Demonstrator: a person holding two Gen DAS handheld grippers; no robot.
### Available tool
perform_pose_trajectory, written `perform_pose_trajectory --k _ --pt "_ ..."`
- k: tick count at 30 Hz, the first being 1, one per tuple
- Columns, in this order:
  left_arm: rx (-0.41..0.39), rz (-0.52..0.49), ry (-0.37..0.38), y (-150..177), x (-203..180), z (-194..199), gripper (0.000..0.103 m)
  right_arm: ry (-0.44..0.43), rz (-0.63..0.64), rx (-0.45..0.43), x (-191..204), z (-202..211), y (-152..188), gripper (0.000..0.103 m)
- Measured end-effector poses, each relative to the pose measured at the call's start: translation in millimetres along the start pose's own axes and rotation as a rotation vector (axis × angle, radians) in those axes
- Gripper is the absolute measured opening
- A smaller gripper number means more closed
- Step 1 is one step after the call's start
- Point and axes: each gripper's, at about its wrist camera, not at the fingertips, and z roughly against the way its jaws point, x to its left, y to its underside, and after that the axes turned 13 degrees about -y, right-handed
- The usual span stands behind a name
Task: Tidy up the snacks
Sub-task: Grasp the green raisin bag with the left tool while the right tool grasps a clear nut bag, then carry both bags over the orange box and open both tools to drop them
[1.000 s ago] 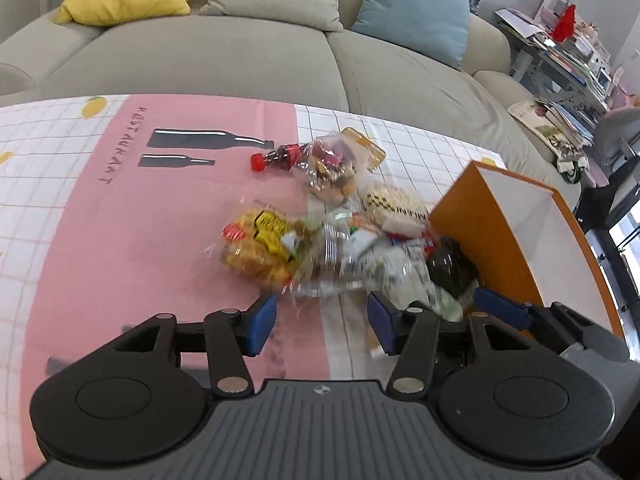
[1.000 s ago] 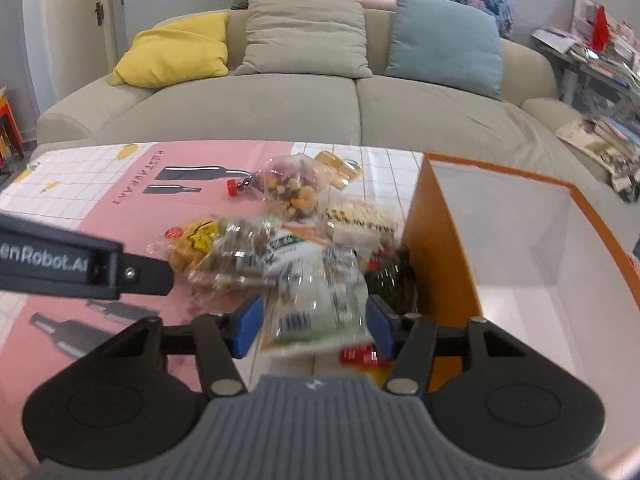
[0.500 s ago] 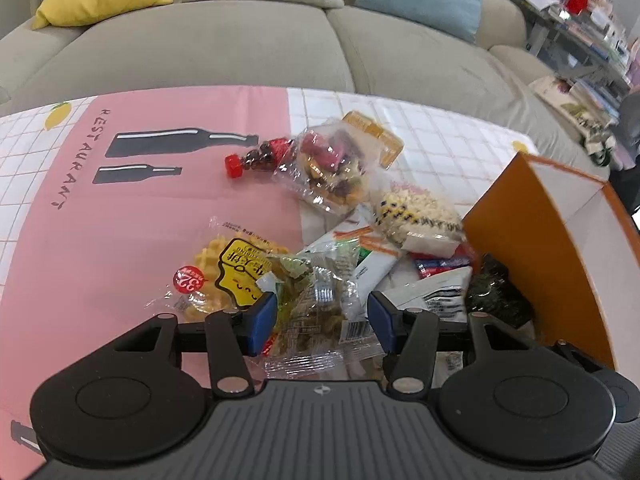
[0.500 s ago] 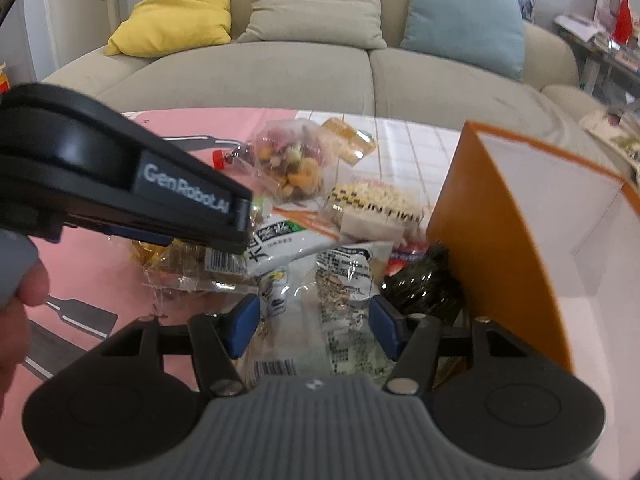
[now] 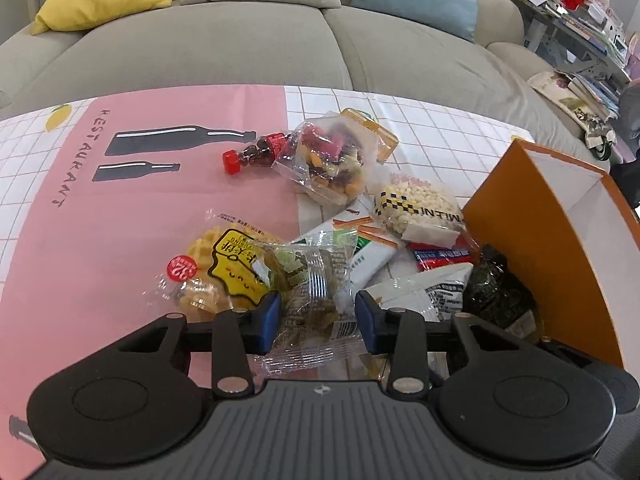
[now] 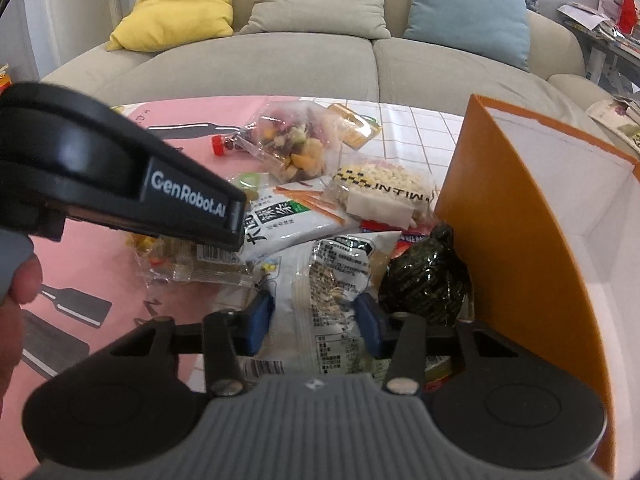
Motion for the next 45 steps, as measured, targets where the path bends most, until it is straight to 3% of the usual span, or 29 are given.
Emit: perform_pose_trajectory --k 5,13,21,22,23,28,31,33,36,45 --pt "-0.012 0.033 0.011 10 11 28 0.043 -0.039 -0.023 -0.013 1 17 -2 0.028" --pt "-0.051 0.098 0.037 29 31 86 0.04 -0.064 -0.036 -0.078 16 69 -2 0.027" --pt "-0.124 0.066 0.091 32 17 144 0.033 -0.067 -0.028 -0.162 17 146 8 0.027" --pt "-0.133 0.058 0.107 31 11 150 0.031 -0.064 -0.035 -0.174 13 157 9 0.027" --pt "-0.143 0.043 0.127 30 5 156 0.0 -0.065 -0.045 -0.185 8 167 10 0.027" --pt "-0.196 -0.047 0.16 24 -33 177 0.002 -0.068 -0.125 -0.21 -29 212 9 0.028" --pt "-0.172 -0.086 0.168 22 -48 174 0.002 -0.066 -0.159 -0.189 -50 229 10 0.028" --pt "-0.153 -0.087 0.167 25 -50 170 0.008 -0.072 -0.191 -0.19 -60 238 15 0.028" --pt "-0.101 -0.073 0.168 35 -43 162 0.024 -0.069 -0.219 -0.199 -67 247 27 0.028" --pt "0.109 -0.067 0.179 86 -32 123 0.042 -0.08 -0.291 -0.205 -61 243 53 0.028"
